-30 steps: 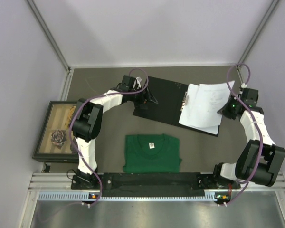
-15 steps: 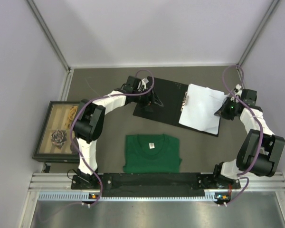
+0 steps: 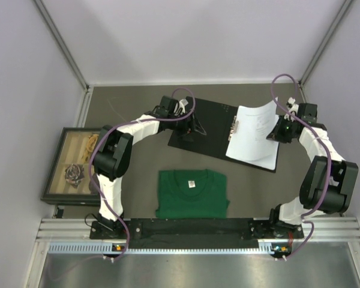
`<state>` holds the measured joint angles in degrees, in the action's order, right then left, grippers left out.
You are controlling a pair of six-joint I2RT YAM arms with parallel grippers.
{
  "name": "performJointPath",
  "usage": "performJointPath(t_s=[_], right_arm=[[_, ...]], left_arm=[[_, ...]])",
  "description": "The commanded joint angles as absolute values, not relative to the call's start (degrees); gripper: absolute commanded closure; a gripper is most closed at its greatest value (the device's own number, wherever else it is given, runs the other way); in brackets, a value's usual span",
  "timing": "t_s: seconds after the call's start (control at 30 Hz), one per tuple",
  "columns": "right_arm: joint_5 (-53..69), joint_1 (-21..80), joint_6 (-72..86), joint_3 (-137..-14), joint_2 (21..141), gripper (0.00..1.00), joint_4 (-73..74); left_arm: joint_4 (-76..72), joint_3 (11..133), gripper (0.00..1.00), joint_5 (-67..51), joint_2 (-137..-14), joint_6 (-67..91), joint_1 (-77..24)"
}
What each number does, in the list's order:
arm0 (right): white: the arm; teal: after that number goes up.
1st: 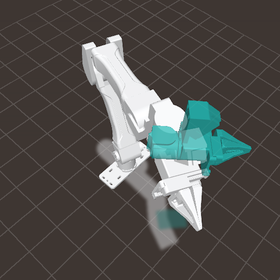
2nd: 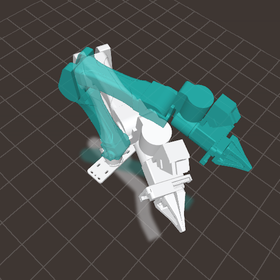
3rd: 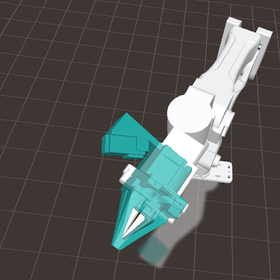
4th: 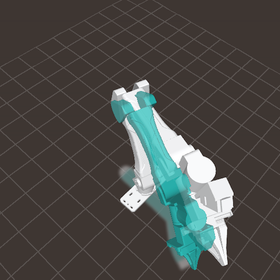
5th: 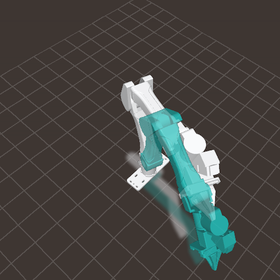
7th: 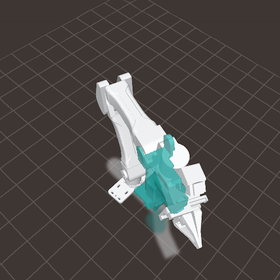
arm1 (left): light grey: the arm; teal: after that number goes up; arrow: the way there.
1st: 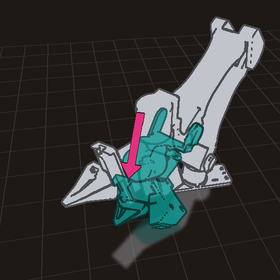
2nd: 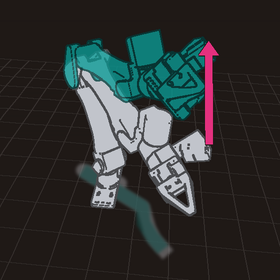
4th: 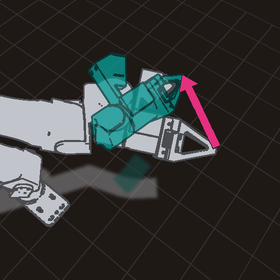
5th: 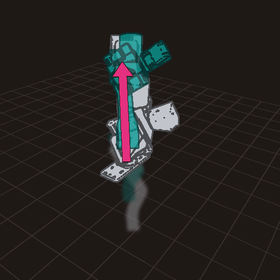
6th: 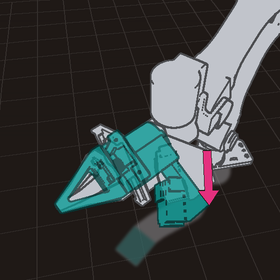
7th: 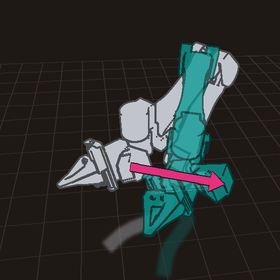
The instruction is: Put the files into the folder
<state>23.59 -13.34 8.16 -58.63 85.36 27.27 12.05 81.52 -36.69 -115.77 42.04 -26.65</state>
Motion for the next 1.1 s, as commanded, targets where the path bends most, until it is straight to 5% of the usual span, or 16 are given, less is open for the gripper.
performJointPath(t_s=[0.0, 0.93, 1.07], right_arm=[[24.3, -13.4, 8.6, -59.1, 87.2, 1.00, 25.0], [26.1, -13.2, 14.1, -56.2, 89.1, 1.00, 21.3], [22.9, -12.7, 12.7, -58.6, 90.2, 0.73, 24.5]], left_arm=[[10.8, 81.1, 0.16, -38.1, -112.0, 41.0, -26.6], [10.5, 80.8, 0.16, -38.4, -112.7, 41.2, -26.6], [10.5, 80.8, 0.16, -38.1, -112.6, 41.0, -26.6]])
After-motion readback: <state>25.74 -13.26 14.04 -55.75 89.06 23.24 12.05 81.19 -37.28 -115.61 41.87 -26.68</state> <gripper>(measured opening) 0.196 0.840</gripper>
